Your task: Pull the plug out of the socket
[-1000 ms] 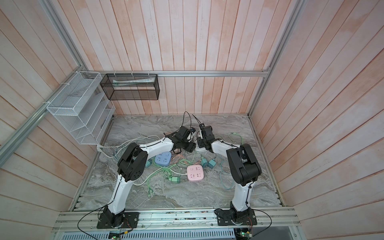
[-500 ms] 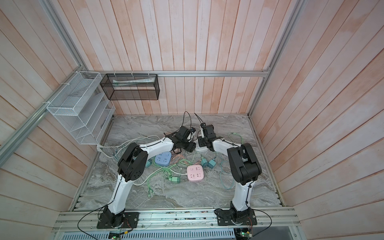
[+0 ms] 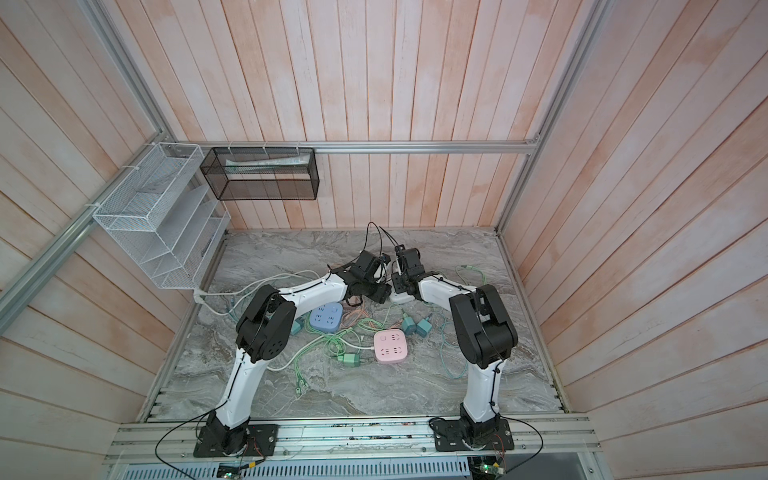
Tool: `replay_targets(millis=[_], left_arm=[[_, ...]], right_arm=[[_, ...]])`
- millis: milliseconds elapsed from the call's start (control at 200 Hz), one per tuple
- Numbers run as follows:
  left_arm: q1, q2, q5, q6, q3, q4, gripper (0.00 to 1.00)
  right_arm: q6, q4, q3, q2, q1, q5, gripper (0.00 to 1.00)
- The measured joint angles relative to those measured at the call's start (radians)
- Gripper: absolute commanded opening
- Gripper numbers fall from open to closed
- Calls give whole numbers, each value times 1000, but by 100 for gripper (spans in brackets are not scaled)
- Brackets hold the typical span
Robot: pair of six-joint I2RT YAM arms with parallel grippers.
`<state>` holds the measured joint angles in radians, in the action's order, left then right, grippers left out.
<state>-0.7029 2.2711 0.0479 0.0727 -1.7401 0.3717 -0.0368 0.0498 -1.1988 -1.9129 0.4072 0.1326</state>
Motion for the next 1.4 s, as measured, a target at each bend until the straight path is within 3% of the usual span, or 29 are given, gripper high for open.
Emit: replay_targets(millis=[195,910,1400], left_arm=[[0,2,0,0,-3,0,74],[34,48,95,40,-63,-6,76],[29,71,105,44,-97,2,63]], right_arm=[[-16,4,0,0,-23,-62,24],[-46,3,6,0,-23,-104,22],[-49,4,5,0,-23,-119,20]])
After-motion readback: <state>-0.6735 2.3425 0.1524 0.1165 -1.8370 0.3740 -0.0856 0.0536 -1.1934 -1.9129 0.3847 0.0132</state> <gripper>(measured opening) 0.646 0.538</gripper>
